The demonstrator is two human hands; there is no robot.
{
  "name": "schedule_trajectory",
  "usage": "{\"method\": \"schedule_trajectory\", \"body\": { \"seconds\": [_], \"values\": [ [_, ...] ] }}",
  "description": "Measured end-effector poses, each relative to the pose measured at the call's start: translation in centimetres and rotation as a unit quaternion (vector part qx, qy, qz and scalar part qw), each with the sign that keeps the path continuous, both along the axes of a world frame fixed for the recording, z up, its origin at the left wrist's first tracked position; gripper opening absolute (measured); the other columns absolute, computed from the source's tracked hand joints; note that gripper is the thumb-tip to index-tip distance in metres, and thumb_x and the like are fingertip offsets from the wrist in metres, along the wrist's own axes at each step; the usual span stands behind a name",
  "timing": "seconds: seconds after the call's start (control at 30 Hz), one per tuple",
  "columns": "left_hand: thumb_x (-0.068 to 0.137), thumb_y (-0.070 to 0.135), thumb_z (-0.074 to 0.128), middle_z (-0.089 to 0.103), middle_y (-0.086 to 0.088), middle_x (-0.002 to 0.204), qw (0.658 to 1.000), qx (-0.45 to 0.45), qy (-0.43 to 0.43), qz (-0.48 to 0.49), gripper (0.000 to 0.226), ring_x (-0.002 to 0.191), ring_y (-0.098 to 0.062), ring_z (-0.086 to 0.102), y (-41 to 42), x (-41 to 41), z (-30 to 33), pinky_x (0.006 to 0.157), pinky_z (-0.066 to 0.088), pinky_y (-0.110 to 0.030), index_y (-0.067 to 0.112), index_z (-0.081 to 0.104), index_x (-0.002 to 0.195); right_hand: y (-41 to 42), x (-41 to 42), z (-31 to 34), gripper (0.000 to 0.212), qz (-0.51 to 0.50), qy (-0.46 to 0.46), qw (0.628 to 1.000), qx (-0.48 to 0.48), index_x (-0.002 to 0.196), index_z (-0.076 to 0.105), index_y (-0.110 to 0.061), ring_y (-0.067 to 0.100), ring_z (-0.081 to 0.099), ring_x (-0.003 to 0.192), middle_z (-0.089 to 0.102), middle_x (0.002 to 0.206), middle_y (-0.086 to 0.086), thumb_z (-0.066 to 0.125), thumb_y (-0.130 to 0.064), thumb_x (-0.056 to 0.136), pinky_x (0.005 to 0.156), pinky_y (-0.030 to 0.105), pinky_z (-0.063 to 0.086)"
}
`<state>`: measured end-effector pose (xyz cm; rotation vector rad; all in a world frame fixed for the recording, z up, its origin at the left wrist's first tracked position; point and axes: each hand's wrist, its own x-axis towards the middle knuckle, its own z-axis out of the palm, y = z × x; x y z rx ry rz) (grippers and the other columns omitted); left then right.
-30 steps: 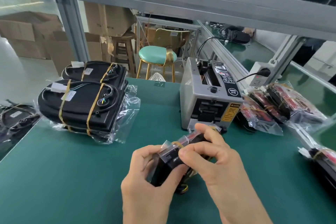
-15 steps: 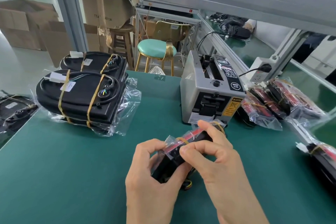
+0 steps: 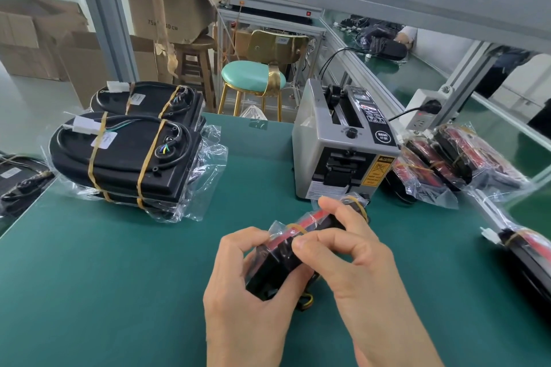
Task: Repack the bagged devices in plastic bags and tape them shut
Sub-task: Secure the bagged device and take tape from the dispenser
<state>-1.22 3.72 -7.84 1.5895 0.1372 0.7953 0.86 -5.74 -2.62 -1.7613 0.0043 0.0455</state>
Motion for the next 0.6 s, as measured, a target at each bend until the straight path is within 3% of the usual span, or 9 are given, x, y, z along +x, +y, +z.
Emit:
{"method": "schedule_trajectory", "body": {
  "seconds": [0.23, 0.37, 0.53, 0.6],
  "values": [
    [0.057, 0.042, 0.072, 0.063, 0.018, 0.09, 1.0, -0.005, -0.014, -0.011, 0.036, 0.082, 0.004, 0.064, -0.05, 0.02, 0.07, 0.066, 0.044, -0.001, 0.031, 0.058, 0.088, 0.32, -0.17, -0.37, 0.009, -0.014, -0.021, 0.998, -0.06, 0.055, 0.073, -0.037, -0.022, 0.025, 0.125, 0.043, 0.122, -0.041, 0.071, -0.031, 0.061, 0.114, 0.031, 0.022],
    [0.057, 0.04, 0.071, 0.063, 0.018, 0.089, 1.0, -0.007, -0.02, -0.02, 0.035, 0.082, 0.005, 0.064, 0.05, 0.03, 0.05, 0.065, 0.045, -0.001, 0.029, 0.058, 0.087, 0.34, -0.14, -0.54, 0.014, -0.019, -0.034, 0.996, -0.079, 0.054, 0.072, -0.035, -0.022, 0.026, 0.124, 0.044, 0.119, -0.042, 0.074, -0.025, 0.064, 0.105, 0.021, 0.025],
    [0.055, 0.036, 0.072, 0.065, 0.02, 0.09, 0.999, -0.019, -0.023, -0.022, 0.042, 0.083, 0.005, 0.065, -0.03, -0.09, 0.28, 0.064, 0.046, -0.002, 0.037, 0.054, 0.093, 0.35, -0.13, -0.54, 0.008, -0.011, -0.044, 0.994, -0.102, 0.054, 0.072, -0.035, -0.023, 0.026, 0.122, 0.044, 0.119, -0.04, 0.073, -0.031, 0.061, 0.11, 0.029, 0.023],
    [0.055, 0.035, 0.074, 0.064, 0.019, 0.093, 0.999, -0.011, -0.025, -0.03, 0.045, 0.086, 0.005, 0.065, 0.07, -0.11, 0.39, 0.066, 0.047, -0.003, 0.038, 0.053, 0.095, 0.16, -0.06, -0.61, 0.008, -0.001, -0.045, 0.996, -0.081, 0.056, 0.072, -0.033, -0.02, 0.029, 0.122, 0.047, 0.118, -0.039, 0.073, -0.03, 0.064, 0.107, 0.025, 0.026]
  ]
}}
